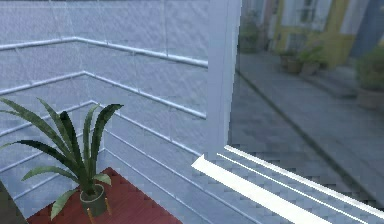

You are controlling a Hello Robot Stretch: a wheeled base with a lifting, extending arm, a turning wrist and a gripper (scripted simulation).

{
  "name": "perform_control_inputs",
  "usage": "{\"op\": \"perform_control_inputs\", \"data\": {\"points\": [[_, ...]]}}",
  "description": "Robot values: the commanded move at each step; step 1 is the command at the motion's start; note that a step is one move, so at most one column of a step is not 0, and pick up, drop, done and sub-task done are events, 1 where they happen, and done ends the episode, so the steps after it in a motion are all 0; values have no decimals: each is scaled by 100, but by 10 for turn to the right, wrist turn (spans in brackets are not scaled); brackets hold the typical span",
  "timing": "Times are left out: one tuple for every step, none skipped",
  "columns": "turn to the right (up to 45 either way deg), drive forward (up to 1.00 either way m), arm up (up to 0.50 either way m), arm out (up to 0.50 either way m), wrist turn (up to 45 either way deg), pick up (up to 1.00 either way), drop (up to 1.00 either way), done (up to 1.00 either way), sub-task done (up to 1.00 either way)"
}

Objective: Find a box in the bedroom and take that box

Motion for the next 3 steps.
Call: {"op": "perform_control_inputs", "data": {"points": [[0, 0, -30, 0, 0, 0, 0, 0, 0], [0, 0, 0, 0, 0, 100, 0, 0, 0], [0, 0, 10, 0, 0, 0, 0, 0, 0]]}}
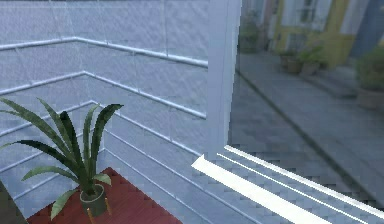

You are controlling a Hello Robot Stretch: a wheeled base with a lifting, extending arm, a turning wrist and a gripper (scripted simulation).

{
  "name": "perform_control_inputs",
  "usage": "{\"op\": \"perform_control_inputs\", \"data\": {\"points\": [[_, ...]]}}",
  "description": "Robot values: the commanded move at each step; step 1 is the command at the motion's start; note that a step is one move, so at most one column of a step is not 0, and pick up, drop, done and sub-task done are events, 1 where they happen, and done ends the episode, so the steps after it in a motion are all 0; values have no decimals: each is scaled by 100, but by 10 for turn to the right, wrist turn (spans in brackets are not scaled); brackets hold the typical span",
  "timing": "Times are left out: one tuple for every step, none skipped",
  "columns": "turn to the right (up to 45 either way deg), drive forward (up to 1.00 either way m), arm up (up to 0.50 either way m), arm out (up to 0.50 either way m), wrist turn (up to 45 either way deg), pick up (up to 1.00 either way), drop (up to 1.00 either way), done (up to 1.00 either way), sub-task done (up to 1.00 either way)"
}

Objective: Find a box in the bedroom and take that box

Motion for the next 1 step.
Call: {"op": "perform_control_inputs", "data": {"points": [[0, 0, 0, 0, 0, 0, 0, 100, 0]]}}
